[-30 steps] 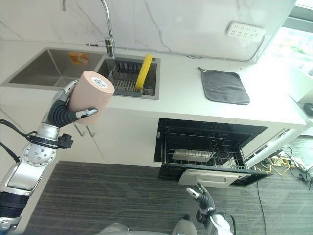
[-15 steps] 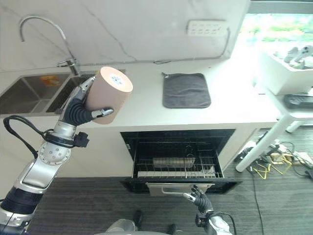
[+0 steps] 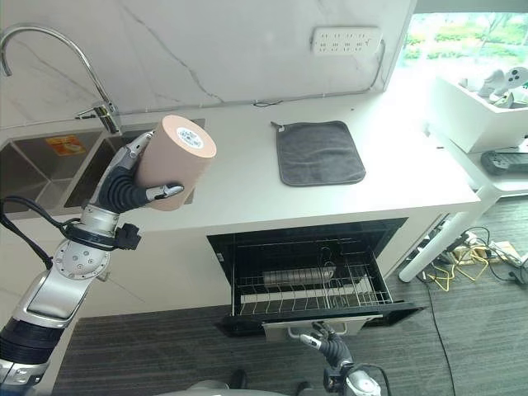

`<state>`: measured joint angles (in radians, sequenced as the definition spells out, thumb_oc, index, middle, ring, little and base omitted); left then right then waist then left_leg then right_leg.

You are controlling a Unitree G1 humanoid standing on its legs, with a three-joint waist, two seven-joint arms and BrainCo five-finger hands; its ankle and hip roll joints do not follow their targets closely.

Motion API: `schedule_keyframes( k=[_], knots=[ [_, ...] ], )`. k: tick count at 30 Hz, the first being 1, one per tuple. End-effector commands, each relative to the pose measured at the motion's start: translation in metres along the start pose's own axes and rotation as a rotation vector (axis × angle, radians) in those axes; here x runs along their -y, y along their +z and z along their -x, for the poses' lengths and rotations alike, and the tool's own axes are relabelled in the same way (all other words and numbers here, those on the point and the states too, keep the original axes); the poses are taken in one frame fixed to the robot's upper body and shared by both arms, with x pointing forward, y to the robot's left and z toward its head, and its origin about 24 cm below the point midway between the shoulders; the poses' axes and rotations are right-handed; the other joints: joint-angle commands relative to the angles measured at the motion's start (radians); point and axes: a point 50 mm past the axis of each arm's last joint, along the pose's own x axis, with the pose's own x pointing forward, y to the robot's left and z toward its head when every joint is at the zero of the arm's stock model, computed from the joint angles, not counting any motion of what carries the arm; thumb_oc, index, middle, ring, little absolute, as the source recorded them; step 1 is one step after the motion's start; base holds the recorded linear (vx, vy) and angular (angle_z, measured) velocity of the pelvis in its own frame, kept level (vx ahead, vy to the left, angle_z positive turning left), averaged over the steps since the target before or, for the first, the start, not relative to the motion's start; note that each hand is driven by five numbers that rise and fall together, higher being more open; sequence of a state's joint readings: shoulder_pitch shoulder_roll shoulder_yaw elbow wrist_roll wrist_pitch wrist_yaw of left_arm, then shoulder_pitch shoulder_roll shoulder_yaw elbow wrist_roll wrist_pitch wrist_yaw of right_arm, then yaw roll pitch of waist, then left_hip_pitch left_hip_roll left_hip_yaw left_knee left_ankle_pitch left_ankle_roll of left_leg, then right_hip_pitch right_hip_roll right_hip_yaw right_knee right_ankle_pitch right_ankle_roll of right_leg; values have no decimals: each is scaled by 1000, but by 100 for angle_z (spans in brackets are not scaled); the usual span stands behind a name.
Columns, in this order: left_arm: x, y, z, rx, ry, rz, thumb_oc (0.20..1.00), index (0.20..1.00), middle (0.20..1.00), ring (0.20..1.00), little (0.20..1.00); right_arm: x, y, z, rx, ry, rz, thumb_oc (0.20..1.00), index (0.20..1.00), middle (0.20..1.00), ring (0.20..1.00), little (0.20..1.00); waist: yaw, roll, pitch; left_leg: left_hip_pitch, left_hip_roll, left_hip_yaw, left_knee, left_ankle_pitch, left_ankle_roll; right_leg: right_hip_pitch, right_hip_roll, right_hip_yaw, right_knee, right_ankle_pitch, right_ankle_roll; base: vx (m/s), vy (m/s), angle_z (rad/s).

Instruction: Place the dishes in the dishwasher.

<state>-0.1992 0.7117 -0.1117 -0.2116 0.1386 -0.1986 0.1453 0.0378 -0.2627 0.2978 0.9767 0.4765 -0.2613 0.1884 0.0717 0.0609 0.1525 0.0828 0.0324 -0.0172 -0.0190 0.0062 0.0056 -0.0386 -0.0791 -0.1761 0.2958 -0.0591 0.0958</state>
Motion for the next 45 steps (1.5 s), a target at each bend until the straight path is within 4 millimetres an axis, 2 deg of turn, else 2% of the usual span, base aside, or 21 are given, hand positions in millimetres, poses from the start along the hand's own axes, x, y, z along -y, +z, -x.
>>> schedule_keyframes(
  k=[1, 2, 3, 4, 6, 7, 9, 14, 18, 20, 23, 28, 31, 32, 36, 40, 42, 45],
  knots=[
    [-27, 14, -13, 106, 104, -88, 200, 200, 200, 200, 200, -20, 30, -9, 159, 113, -34, 1000, 1000, 1000, 1000, 1000, 5, -40, -4, -80, 42, -42, 75, -36, -31, 42, -192, -9, -77, 38, 47, -35, -332, -8],
    [-29, 14, -15, 103, 119, -94, 200, 200, 200, 200, 200, -22, 33, -10, 169, 130, -22, 1000, 1000, 1000, 1000, 1000, 2, -40, -4, -81, 49, -36, 75, -38, -39, 50, -207, -11, -130, 64, 55, -36, -490, -20],
    [-33, 14, -19, 90, 147, -102, 200, 200, 200, 200, 200, -27, 40, -13, 183, 165, -3, 1000, 1000, 1000, 1000, 1000, -9, -31, 0, -71, 79, -40, 53, -30, -57, 45, -215, 29, -146, 83, 77, 17, -719, -25],
    [-29, 9, -11, 66, 164, -84, 200, 200, 200, 200, 200, -35, 49, -17, 197, 189, 16, 1000, 1000, 1000, 1000, 1000, 10, -31, -10, -66, 145, -31, 0, 17, -104, 74, -174, -7, -188, 33, 88, 37, -714, -30],
    [-23, 12, -3, 74, 178, -47, 200, 200, 200, 200, 200, -36, 58, -18, 219, 182, 22, 1000, 1000, 1000, 1000, 1000, 21, -27, -9, -90, 198, -25, -12, 78, -136, 104, -129, -20, -199, -3, 47, 22, -517, -2],
    [-20, 13, -8, 85, 180, -18, 200, 200, 200, 200, 200, -33, 62, -17, 241, 154, 1, 1000, 1000, 1000, 1000, 1000, 5, -33, -11, -113, 180, 30, 49, 61, -126, 126, -117, -48, -229, 0, 31, -28, -324, 35],
    [-18, 14, -13, 96, 178, -20, 200, 200, 200, 200, 200, -33, 66, -17, 261, 130, -32, 1000, 1000, 1000, 1000, 1000, -10, -37, -28, -109, 146, 67, 61, 30, -115, 132, -115, -62, -287, 37, 34, -43, -142, 49],
    [-15, 13, -17, 83, 146, -27, 200, 200, 200, 200, 200, -23, 61, -16, 258, 74, -116, 1000, 1000, 1000, 1000, 1000, -29, -13, -54, -57, 138, 62, -52, 68, -127, 149, -114, -43, -361, 85, 52, 12, 70, -12],
    [-16, 6, -16, 39, 146, -36, 200, 200, 200, 200, 200, -19, 57, -10, 286, 66, -138, 1000, 1000, 1000, 1000, 1000, -49, -17, -68, -33, 111, 55, -63, 36, -115, 145, -126, -20, -378, 106, 70, 4, 68, -27],
    [-17, 1, -14, 8, 149, -25, 200, 200, 200, 200, 200, -20, 64, -3, 334, 90, -77, 1000, 1000, 1000, 1000, 1000, -69, -28, -65, -18, 108, 63, -60, 19, -107, 143, -135, -9, -372, 106, 76, -1, 22, -8],
    [-11, -10, -10, -52, 128, 82, 200, 200, 200, 200, 200, -40, 91, 9, 446, 241, 38, 1000, 1000, 1000, 1000, 1000, -92, -43, -59, 4, 103, 68, -60, 3, -95, 144, -139, 9, -370, 106, 82, -36, -4, -13],
    [7, -23, -10, -114, 109, 160, 200, 200, 200, 200, 200, -68, 144, 32, 663, 500, 32, 1000, 1000, 1000, 1000, 1000, -110, -55, -61, 28, 105, 87, -65, -7, -90, 142, -141, 24, -368, 106, 90, -27, -4, -16],
    [12, -29, -7, -143, 104, 160, 200, 200, 200, 200, 200, -73, 165, 44, 756, 559, 25, 1000, 1000, 1000, 1000, 1000, -116, -56, -63, 37, 109, 98, -67, -11, -89, 141, -139, 32, -368, 105, 91, -18, 11, -20],
    [14, -35, -2, -171, 103, 168, 200, 200, 200, 200, 200, -74, 179, 55, 829, 591, 30, 1000, 1000, 1000, 1000, 1000, -120, -55, -66, 45, 112, 109, -68, -13, -87, 142, -139, 36, -368, 103, 91, -4, 20, -15],
    [20, -37, 6, -187, 91, 188, 200, 200, 200, 200, 200, -77, 201, 72, 935, 631, 27, 1000, 1000, 1000, 1000, 1000, -121, -53, -69, 54, 114, 118, -68, -19, -84, 145, -139, 42, -370, 102, 91, 11, 17, -16],
    [34, -26, 9, -155, 27, 224, 200, 200, 200, 200, 200, -88, 227, 87, 1027, 755, -77, 1000, 1000, 1000, 1000, 1000, -98, -55, -76, 55, 110, 105, -68, -24, -81, 153, -139, 35, -376, 100, 90, 46, 17, -1],
    [43, -7, 3, -58, -49, 210, 200, 200, 200, 200, 200, -101, 246, 96, 1080, 783, -77, 1000, 1000, 1000, 1000, 1000, -62, -64, -85, 48, 107, 82, -68, -28, -80, 162, -138, 15, -382, 97, 88, 66, -20, 6],
    [46, 5, 0, 4, -91, 173, 200, 200, 200, 200, 200, -105, 259, 100, 1094, 829, -162, 1000, 1000, 1000, 1000, 1000, -37, -70, -90, 44, 107, 64, -68, -28, -81, 170, -137, -1, -383, 93, 85, 30, -14, 30]
  ],
)
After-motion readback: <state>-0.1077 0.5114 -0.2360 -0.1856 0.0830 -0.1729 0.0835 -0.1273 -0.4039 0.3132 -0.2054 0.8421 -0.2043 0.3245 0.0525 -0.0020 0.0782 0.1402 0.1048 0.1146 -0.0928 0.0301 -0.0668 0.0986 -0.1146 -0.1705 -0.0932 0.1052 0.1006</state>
